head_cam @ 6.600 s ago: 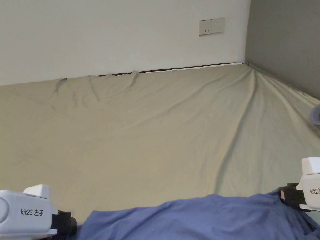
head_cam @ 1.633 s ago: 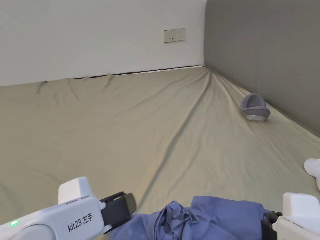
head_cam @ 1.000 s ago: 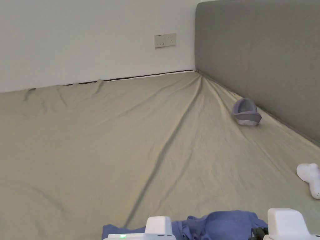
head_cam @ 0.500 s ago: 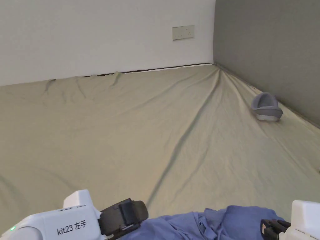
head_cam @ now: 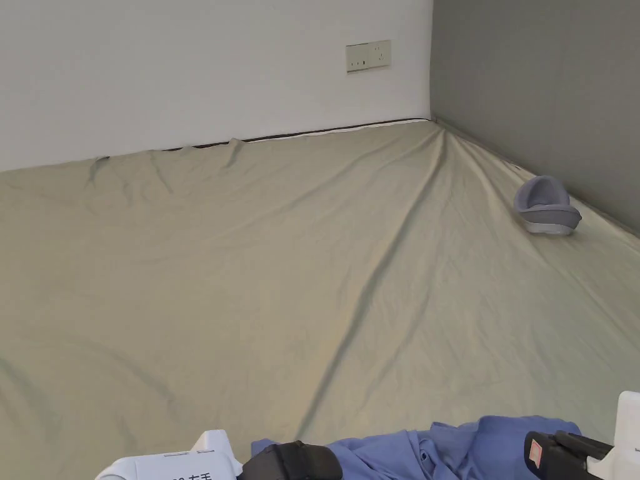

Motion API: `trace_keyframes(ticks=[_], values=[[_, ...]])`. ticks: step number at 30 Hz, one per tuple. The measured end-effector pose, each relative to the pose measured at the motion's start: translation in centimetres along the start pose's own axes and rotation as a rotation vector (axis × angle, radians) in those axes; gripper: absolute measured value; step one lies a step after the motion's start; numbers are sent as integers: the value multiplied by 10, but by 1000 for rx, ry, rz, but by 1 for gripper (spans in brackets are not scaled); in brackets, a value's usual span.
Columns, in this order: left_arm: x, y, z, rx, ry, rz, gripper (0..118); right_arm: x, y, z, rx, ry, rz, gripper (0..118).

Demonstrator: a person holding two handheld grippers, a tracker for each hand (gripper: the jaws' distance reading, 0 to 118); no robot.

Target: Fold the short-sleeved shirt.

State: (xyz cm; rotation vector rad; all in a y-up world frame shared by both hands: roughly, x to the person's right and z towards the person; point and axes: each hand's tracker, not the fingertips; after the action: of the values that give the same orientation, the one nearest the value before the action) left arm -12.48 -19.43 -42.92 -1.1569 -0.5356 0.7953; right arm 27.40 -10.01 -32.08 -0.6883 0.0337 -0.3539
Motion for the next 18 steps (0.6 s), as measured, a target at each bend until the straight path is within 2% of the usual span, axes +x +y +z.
trace_keyframes(ticks=[1, 2, 3, 4, 5, 8, 12, 16, 18], values=[[1, -1, 3, 35, -28, 4, 58, 1, 1, 0, -3, -10, -1, 0], [-1, -2, 5, 52, -26, 2, 58, 1, 1, 0, -7, -21, 0, 0], [-2, 0, 7, 53, -13, 3, 47, 2, 2, -1, -10, -31, 2, 0], [-8, 1, 8, 64, 9, 27, 23, 2, 3, -2, -13, -39, 4, 0], [-15, 1, 10, 71, -27, 77, 14, 1, 4, -4, -13, -43, 3, 0], [-27, -4, 22, 106, -116, 141, 14, -3, 7, -9, -24, -37, -6, 0], [-28, -1, 62, 153, -88, 132, 14, -19, 11, -18, -38, -37, 36, 0], [-20, 5, 152, 356, 136, -17, 14, -41, 13, -38, -45, -53, 68, 0], [-15, 3, 194, 438, 241, -58, 14, -55, 12, -50, -61, -84, 115, 0]])
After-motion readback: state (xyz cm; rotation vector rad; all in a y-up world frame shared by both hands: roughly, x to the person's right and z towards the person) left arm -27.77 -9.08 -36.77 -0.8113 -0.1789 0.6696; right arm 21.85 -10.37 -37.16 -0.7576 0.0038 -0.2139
